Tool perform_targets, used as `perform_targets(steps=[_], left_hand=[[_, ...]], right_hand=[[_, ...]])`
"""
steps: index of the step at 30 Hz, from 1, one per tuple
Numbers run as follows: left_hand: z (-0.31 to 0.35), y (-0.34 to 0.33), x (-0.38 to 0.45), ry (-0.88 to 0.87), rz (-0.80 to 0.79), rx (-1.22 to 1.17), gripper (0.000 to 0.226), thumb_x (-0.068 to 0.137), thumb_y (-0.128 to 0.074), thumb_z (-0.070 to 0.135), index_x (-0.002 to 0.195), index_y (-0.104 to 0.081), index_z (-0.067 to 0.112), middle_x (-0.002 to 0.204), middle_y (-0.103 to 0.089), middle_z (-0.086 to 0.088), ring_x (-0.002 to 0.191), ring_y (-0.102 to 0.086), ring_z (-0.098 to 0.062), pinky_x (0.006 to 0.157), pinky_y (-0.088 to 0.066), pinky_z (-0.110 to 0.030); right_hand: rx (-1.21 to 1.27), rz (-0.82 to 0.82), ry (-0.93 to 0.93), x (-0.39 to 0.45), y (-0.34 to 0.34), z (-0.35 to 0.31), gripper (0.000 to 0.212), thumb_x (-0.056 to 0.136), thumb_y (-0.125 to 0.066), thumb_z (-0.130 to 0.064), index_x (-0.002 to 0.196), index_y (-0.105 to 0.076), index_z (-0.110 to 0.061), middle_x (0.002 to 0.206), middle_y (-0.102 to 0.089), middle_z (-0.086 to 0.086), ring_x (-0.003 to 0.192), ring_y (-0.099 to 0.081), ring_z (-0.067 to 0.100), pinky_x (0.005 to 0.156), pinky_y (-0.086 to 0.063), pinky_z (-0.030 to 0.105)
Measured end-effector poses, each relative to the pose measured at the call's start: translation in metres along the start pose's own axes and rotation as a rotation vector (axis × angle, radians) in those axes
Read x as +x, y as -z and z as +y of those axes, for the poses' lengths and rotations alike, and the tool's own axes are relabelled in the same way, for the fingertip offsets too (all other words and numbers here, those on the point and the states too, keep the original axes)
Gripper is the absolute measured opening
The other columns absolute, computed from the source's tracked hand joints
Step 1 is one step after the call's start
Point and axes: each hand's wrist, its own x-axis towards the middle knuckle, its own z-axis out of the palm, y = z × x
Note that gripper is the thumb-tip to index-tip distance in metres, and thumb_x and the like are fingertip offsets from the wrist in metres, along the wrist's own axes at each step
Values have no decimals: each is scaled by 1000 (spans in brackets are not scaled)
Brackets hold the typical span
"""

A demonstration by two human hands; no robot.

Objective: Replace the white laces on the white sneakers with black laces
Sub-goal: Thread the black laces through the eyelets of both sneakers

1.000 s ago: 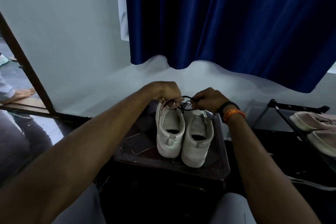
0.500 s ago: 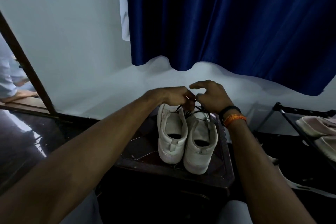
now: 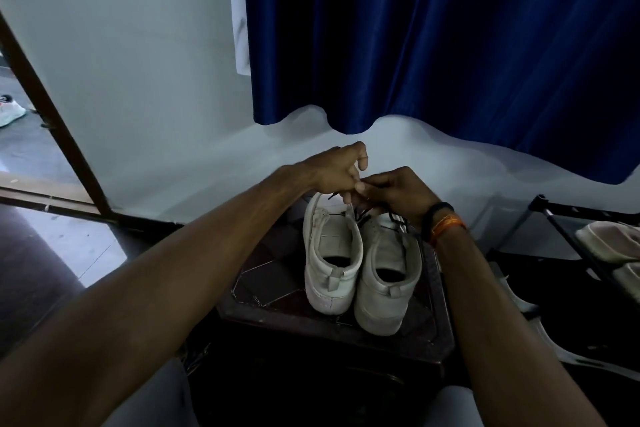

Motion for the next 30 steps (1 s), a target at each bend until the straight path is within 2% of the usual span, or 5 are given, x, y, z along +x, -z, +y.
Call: perform_targets(steps=[5, 10, 15, 22, 30], left_hand=[[-11, 6, -4, -2, -28, -175, 20, 95, -66, 5, 107, -50, 7, 85, -76, -16, 69, -71, -21, 67, -55, -27], [-21, 5, -4, -19, 100, -149, 9, 91, -73, 12, 95, -70, 4, 82, -77, -8, 74, -73, -19, 72, -60, -28], [-19, -7, 3, 36, 235, -259, 5, 80, -84, 11, 83, -80, 11, 80, -74, -2, 75, -67, -11, 73, -56, -27], [-10, -12, -1, 174, 179, -507, 10, 89, -71, -1, 99, -74, -5, 86, -70, -15, 71, -66, -14, 72, -61, -26], [-18, -10, -7, 261, 124, -591, 23, 87, -73, -3, 105, -60, 1, 97, -74, -23, 86, -74, -28, 88, -60, -37]], right_hand=[[-118, 184, -6, 0, 7, 6, 9, 90, -73, -8, 93, -81, -7, 80, -77, 11, 59, -66, 5, 59, -50, 13], [-251, 242, 13, 0, 2, 7, 18, 89, -67, -5, 97, -81, -12, 88, -77, 2, 79, -71, 12, 77, -55, 21], [-312, 202, 200, -2, -8, 0, 39, 84, -74, -6, 119, -75, -22, 107, -77, -4, 82, -65, -9, 73, -42, -1], [-545, 445, 261, 0, -13, 11, 25, 89, -76, -20, 113, -77, -19, 107, -77, 5, 98, -71, 23, 91, -54, 29], [-566, 372, 292, 1, -11, 15, 12, 89, -75, -18, 98, -82, -23, 96, -78, -3, 86, -69, 12, 77, -50, 18]])
